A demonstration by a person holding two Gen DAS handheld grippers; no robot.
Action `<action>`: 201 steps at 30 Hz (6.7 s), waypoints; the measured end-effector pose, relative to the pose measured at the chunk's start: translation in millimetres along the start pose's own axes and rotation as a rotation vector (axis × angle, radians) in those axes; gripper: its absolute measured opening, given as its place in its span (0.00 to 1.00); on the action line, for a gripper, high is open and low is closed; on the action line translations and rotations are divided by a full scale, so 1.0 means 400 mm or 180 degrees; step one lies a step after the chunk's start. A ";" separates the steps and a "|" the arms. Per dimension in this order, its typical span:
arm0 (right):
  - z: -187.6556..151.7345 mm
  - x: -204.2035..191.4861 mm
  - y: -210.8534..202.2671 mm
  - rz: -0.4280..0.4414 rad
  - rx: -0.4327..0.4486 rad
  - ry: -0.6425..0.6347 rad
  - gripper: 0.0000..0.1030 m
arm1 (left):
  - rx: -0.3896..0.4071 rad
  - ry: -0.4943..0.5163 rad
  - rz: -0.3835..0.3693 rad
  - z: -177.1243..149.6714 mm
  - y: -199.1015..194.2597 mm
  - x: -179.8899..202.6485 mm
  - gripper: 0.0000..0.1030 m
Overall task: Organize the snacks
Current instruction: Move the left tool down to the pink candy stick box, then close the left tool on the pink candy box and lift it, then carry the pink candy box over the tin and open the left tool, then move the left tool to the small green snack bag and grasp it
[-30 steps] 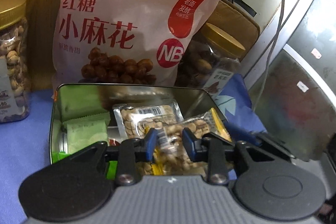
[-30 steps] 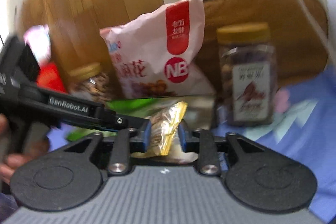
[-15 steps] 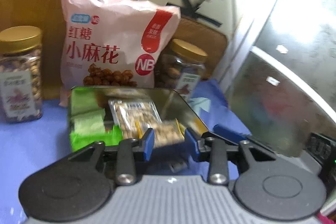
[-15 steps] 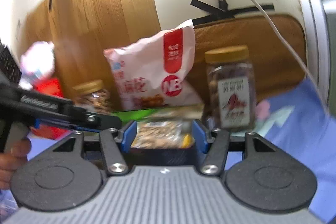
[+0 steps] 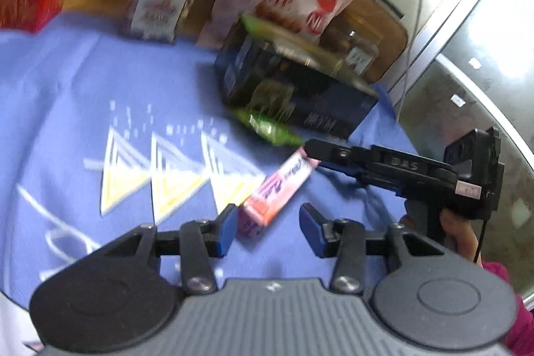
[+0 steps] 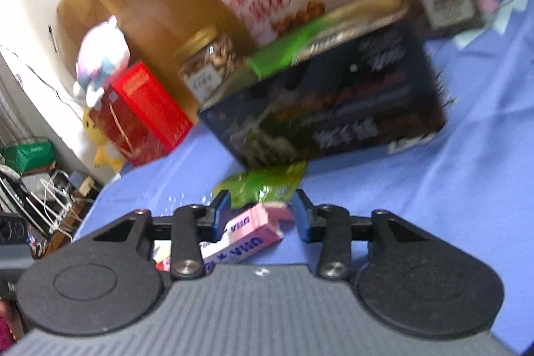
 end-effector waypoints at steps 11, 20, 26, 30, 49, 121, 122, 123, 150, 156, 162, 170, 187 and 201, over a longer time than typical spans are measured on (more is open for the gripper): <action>-0.121 -0.096 -0.142 -0.0022 0.0014 -0.0100 0.31 | 0.0006 0.0038 -0.0037 -0.049 -0.050 -0.025 0.33; -0.254 -0.204 -0.269 -0.0272 0.0072 -0.0207 0.31 | -0.0199 0.0272 -0.0242 -0.183 -0.125 -0.005 0.34; -0.303 -0.250 -0.305 -0.0360 0.0080 -0.0309 0.32 | -0.0252 0.0248 -0.0316 -0.228 -0.156 -0.006 0.34; -0.307 -0.248 -0.301 -0.0362 0.0102 -0.0313 0.34 | -0.0242 0.0212 -0.0341 -0.233 -0.159 -0.011 0.36; -0.322 -0.290 -0.279 -0.0587 0.0193 -0.0929 0.58 | -0.0328 0.0241 -0.0401 -0.228 -0.138 0.016 0.49; -0.255 -0.263 -0.283 -0.0981 0.0365 -0.1074 0.55 | -0.0468 0.0585 -0.0453 -0.164 -0.051 0.085 0.50; -0.232 -0.256 -0.280 -0.0976 0.0409 -0.1126 0.55 | -0.0435 0.0612 -0.0457 -0.148 -0.049 0.093 0.50; -0.210 -0.250 -0.277 -0.0974 0.0440 -0.1170 0.55 | -0.0397 0.0631 -0.0458 -0.134 -0.047 0.101 0.50; 0.184 0.066 0.031 -0.1272 0.0638 -0.1248 0.64 | 0.0233 0.0843 0.0210 0.359 0.310 0.218 0.51; 0.160 0.038 -0.085 -0.1194 0.1049 -0.1105 0.64 | 0.0455 0.0885 -0.0040 0.328 0.177 0.215 0.52; 0.074 0.026 -0.096 -0.0412 0.0580 -0.0547 0.56 | 0.0291 0.0552 -0.0170 0.237 0.089 0.124 0.53; 0.045 0.047 0.040 -0.0165 -0.0035 -0.0026 0.37 | -0.0136 -0.0437 -0.0113 0.224 0.200 -0.006 0.45; -0.116 -0.106 -0.105 -0.0199 0.0034 -0.0237 0.36 | -0.0376 -0.0207 -0.0397 -0.010 0.050 -0.012 0.20; -0.254 -0.134 -0.258 0.0015 0.0200 0.0656 0.35 | -0.0413 0.0345 -0.0633 -0.169 -0.064 -0.013 0.21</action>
Point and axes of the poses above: each gripper's, at about its wrist camera, not at the fingertips, and y roughly the way its jaws point, x to its right, z to its top, the point moved 1 cm from there along y, roughly the way its jaws point, and after that the axes turned 14 degrees about -y, right-handed, at the moved point
